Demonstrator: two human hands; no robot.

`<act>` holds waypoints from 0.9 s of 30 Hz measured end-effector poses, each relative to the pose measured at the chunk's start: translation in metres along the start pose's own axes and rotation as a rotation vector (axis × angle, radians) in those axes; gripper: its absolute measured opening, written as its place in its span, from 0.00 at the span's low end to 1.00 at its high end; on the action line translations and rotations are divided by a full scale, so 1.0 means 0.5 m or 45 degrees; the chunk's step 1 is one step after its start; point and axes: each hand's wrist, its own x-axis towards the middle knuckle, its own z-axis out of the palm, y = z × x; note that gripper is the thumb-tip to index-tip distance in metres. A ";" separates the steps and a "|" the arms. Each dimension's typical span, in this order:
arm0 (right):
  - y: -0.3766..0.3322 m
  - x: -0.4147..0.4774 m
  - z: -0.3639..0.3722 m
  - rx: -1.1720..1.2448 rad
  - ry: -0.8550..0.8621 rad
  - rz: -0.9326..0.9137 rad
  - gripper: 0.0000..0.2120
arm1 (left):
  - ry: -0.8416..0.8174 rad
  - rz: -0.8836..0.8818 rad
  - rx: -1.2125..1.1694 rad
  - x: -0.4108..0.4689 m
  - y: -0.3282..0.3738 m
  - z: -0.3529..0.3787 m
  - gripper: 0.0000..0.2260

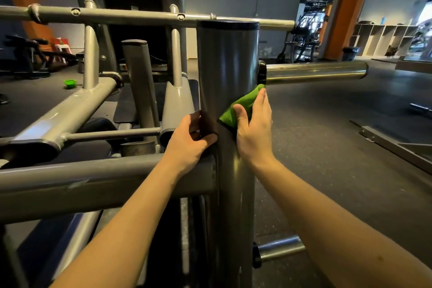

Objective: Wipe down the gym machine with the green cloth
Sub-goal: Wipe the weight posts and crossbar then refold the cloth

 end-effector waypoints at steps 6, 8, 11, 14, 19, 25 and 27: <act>0.035 -0.034 0.006 0.000 -0.071 0.118 0.37 | -0.023 0.026 0.063 -0.003 0.002 0.012 0.30; 0.067 -0.073 0.008 -0.046 -0.100 0.168 0.36 | -0.014 0.036 0.061 -0.003 0.001 0.016 0.30; 0.109 -0.155 0.008 -0.148 -0.131 0.187 0.36 | -0.005 0.043 0.048 -0.006 0.002 0.022 0.29; 0.142 -0.233 0.005 -0.168 -0.197 0.252 0.35 | -0.012 0.039 0.034 -0.008 0.005 0.022 0.29; 0.112 -0.182 -0.013 -0.085 -0.199 0.227 0.34 | 0.004 0.039 0.071 -0.007 0.006 0.022 0.30; 0.026 -0.028 -0.014 0.072 -0.181 0.167 0.34 | 0.037 0.071 0.157 -0.011 -0.002 0.022 0.29; 0.034 -0.022 -0.019 0.058 -0.214 0.164 0.33 | 0.064 0.100 0.172 -0.013 -0.006 0.022 0.28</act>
